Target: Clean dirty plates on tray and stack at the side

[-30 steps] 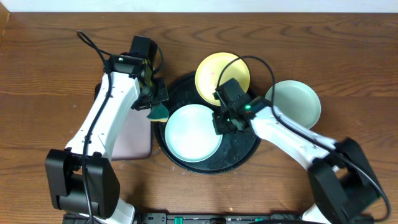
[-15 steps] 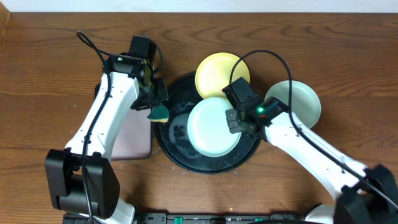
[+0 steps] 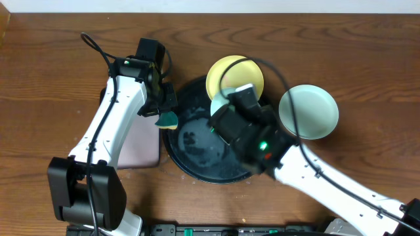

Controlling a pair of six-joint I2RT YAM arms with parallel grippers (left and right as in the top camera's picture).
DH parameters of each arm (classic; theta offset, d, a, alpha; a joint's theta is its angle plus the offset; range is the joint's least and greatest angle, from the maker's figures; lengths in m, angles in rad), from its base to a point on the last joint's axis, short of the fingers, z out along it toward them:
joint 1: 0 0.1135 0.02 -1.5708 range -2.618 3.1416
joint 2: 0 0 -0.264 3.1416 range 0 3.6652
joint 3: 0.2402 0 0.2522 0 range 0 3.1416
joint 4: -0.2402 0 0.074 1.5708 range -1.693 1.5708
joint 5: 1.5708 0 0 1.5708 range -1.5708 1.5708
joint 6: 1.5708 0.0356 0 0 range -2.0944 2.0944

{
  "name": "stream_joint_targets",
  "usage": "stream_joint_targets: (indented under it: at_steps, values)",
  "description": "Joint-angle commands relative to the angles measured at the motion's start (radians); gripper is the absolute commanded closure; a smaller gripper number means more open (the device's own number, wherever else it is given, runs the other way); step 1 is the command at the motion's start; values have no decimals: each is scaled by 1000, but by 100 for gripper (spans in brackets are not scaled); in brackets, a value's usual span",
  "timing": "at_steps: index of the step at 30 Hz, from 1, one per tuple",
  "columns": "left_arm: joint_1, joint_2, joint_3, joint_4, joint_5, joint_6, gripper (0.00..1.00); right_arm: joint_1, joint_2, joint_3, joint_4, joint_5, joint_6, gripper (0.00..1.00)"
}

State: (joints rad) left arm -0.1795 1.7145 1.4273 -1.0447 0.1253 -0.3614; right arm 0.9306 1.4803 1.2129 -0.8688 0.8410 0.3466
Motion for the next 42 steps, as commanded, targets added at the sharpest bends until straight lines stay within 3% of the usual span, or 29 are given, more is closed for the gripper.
stream_joint_targets:
  at_steps: [1,12,21,26,35,42]
  values:
    - [3,-18,-1,-6,2,17,93,76,-13,18,0,302,-15,99]
    - [3,-18,-1,-6,2,17,93,238,-13,18,1,642,-15,99]
    - [3,-18,-1,-10,2,18,93,261,-12,18,2,649,-11,99]
    - [3,-18,-1,-10,2,17,92,230,-12,18,2,432,18,99]
    - [3,-18,-1,-10,2,18,92,47,33,6,1,-308,276,99]
    - [3,-18,-1,-9,2,18,93,-40,198,-21,45,-516,390,99]
